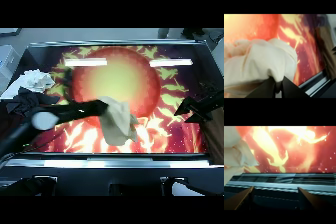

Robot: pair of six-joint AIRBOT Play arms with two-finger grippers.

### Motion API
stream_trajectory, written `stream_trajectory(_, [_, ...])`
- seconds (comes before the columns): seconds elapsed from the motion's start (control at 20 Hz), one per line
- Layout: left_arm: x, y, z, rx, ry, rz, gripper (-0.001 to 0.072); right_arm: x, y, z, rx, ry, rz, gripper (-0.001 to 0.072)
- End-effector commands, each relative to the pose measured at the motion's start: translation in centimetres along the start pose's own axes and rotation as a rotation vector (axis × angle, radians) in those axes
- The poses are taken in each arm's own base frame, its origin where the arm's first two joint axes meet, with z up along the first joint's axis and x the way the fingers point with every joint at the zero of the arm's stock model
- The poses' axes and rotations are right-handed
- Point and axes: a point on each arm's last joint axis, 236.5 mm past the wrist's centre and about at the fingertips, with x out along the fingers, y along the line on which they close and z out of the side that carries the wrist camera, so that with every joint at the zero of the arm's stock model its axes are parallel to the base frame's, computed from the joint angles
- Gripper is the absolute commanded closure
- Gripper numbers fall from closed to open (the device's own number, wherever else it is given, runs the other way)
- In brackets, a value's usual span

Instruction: Fold the clothes and pants, and hang the long-sleeved shirts on hangers.

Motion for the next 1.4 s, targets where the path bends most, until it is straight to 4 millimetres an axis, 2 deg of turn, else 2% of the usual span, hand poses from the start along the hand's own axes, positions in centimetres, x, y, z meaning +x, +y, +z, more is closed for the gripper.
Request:
stream_trajectory(0.0, [10.3, 2.4, -10.0, -0.094, 0.281, 0.056, 0.0689, -0.2, 0.1, 0.5, -0.011, -0.031, -0.003, 0.011])
stream_trajectory(0.05, [11.1, 2.3, -11.1, -0.111, 0.339, 0.055, 0.0685, -0.2, 0.1, 0.7, -0.012, -0.041, -0.003, 0.011])
stream_trajectory(0.1, [11.2, 1.9, -11.3, -0.109, 0.38, 0.046, 0.0572, -0.2, 0.1, 1.1, -0.02, -0.057, -0.002, 0.0109])
stream_trajectory(0.15, [10.3, 1.3, -10.6, -0.06, 0.413, 0.025, 0.0203, -0.2, 0.1, 1.5, -0.035, -0.074, -0.002, 0.0104])
stream_trajectory(0.2, [8.9, 0.9, -9.3, 0.022, 0.441, -0.005, -0.0013, -0.2, 0.1, 1.9, -0.049, -0.089, 0.0, 0.0101])
stream_trajectory(0.25, [6.7, 1.0, -7.1, 0.12, 0.449, -0.021, -0.0013, 0.1, 0.2, 2.1, -0.067, -0.097, 0.006, 0.0101])
stream_trajectory(0.3, [4.5, 2.2, -4.3, 0.169, 0.423, 0.017, -0.0013, 0.5, 0.5, 2.2, -0.083, -0.094, 0.024, 0.01])
stream_trajectory(0.4, [-0.7, 6.6, 2.2, 0.192, 0.304, 0.141, -0.0013, 1.8, 1.6, 1.8, -0.101, -0.07, 0.096, 0.0101])
stream_trajectory(0.45, [-2.8, 8.9, 4.1, 0.16, 0.275, 0.186, -0.0013, 2.5, 2.3, 1.4, -0.11, -0.05, 0.146, 0.0101])
stream_trajectory(0.5, [-4.4, 11.3, 4.8, 0.097, 0.281, 0.219, -0.0013, 3.4, 2.7, 1.0, -0.098, -0.032, 0.179, 0.0101])
stream_trajectory(0.6, [-5.9, 16.2, 3.4, -0.058, 0.342, 0.273, -0.0013, 5.4, 2.2, 0.9, -0.056, -0.018, 0.197, 0.01])
stream_trajectory(0.65, [-5.7, 17.8, 1.7, -0.127, 0.372, 0.273, -0.0013, 6.4, 1.8, 1.0, -0.03, -0.022, 0.197, 0.01])
stream_trajectory(0.75, [-4.0, 19.5, -2.1, -0.253, 0.412, 0.247, -0.0013, 8.2, 1.6, 1.4, 0.025, -0.04, 0.224, 0.01])
stream_trajectory(0.8, [-2.8, 19.7, -4.0, -0.302, 0.419, 0.225, -0.0013, 8.8, 1.7, 1.6, 0.044, -0.05, 0.245, 0.01])
stream_trajectory(0.85, [-1.6, 19.5, -5.6, -0.345, 0.412, 0.2, 0.0035, 9.2, 1.9, 1.8, 0.059, -0.06, 0.26, 0.01])
stream_trajectory(0.9, [-0.4, 19.1, -6.8, -0.379, 0.396, 0.167, 0.0073, 9.5, 1.9, 2.0, 0.068, -0.07, 0.266, 0.01])
stream_trajectory(0.95, [0.7, 18.5, -7.8, -0.412, 0.378, 0.133, 0.0073, 9.6, 1.8, 2.2, 0.068, -0.078, 0.264, 0.01])
stream_trajectory(1.1, [3.6, 16.2, -9.8, -0.443, 0.384, 0.033, 0.0072, 9.5, 1.7, 2.6, 0.064, -0.097, 0.262, 0.01])
stream_trajectory(1.2, [5.5, 14.9, -9.7, -0.487, 0.354, -0.02, 0.0072, 9.5, 1.7, 2.6, 0.063, -0.095, 0.262, 0.01])
stream_trajectory(1.25, [6.2, 14.7, -9.6, -0.506, 0.336, -0.033, 0.0072, 9.5, 1.7, 2.4, 0.062, -0.088, 0.263, 0.01])
stream_trajectory(1.35, [7.5, 14.8, -9.9, -0.544, 0.317, -0.029, 0.0122, 9.6, 1.8, 2.2, 0.061, -0.078, 0.264, 0.01])
